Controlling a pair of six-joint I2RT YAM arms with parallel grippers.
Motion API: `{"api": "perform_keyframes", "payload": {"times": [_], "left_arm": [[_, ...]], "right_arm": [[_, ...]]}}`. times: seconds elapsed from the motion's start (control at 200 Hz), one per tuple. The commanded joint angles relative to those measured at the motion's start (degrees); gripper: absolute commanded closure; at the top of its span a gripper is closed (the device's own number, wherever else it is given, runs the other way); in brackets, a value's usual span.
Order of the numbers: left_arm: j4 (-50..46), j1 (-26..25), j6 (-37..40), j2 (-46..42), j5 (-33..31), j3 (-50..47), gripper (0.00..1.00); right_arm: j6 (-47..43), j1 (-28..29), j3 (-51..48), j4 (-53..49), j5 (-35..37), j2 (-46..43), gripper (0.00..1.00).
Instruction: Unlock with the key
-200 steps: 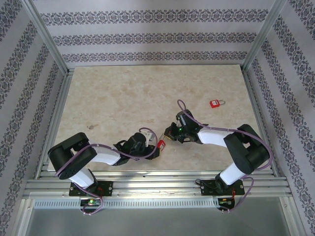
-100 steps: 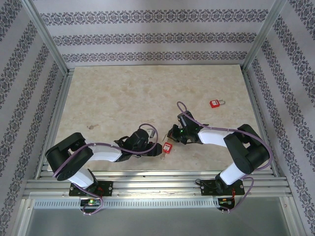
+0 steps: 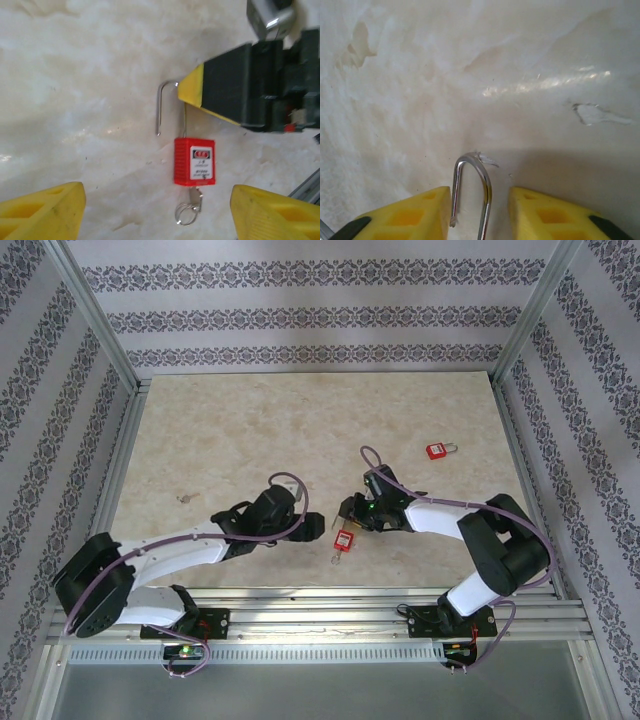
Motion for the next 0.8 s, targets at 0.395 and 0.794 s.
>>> {"api": "perform_keyframes", "payload": {"times": [0.395, 0.794], "left_arm": [[-22.8, 8.6, 13.4, -18.0, -14.4, 9.8, 0.01], [-33.8, 16.2, 15.1, -26.3, -19.5, 9.3, 0.0]], "right_arm": [[-20.6, -7.5, 7.9, -33.2, 12.4, -23.7, 0.05], [-25.9, -23.6, 13.4, -46.7, 15.6, -33.0, 0.02]]}}
